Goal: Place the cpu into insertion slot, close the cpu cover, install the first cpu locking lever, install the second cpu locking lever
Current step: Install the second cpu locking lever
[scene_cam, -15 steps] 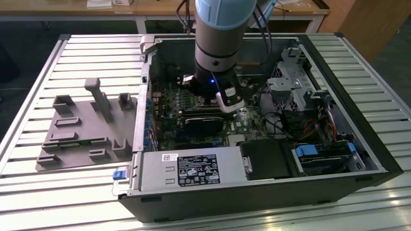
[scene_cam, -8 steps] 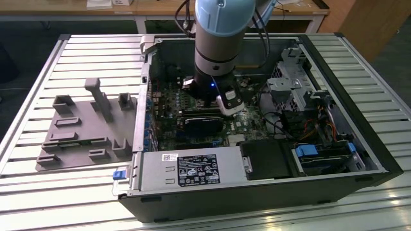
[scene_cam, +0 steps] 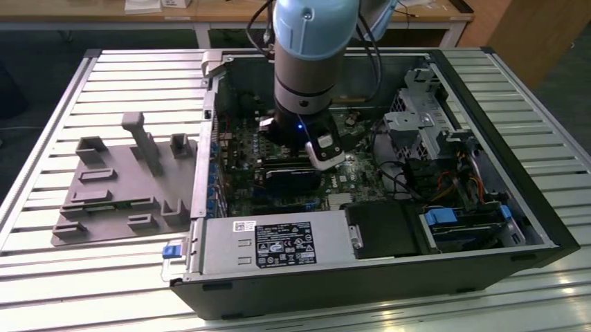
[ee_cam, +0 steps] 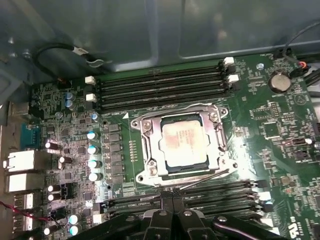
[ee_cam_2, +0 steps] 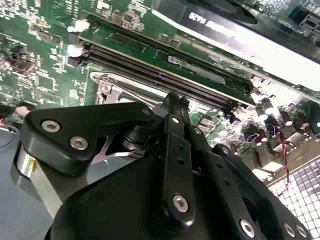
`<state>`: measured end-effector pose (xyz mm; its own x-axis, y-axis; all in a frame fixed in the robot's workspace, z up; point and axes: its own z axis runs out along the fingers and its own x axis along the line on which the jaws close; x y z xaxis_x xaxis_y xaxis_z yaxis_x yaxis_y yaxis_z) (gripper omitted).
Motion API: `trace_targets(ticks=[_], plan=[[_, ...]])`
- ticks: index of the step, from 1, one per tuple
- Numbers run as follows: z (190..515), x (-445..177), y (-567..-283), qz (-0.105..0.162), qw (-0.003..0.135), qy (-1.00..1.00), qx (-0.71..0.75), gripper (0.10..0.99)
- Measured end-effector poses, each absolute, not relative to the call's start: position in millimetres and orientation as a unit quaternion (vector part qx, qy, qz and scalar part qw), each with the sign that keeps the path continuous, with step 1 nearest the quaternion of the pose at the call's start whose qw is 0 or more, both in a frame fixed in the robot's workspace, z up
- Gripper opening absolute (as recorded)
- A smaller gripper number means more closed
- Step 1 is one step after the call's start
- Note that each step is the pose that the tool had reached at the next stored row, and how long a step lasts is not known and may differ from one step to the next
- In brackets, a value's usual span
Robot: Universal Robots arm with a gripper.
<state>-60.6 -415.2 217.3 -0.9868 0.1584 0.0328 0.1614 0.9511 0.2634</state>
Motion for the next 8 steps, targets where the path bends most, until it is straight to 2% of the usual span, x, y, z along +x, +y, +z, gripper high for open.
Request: trace_targets(ticks=[8], plan=[[211.5,-68.8,-415.2,-0.142,0.006,-0.987,-0.081,0.102]])
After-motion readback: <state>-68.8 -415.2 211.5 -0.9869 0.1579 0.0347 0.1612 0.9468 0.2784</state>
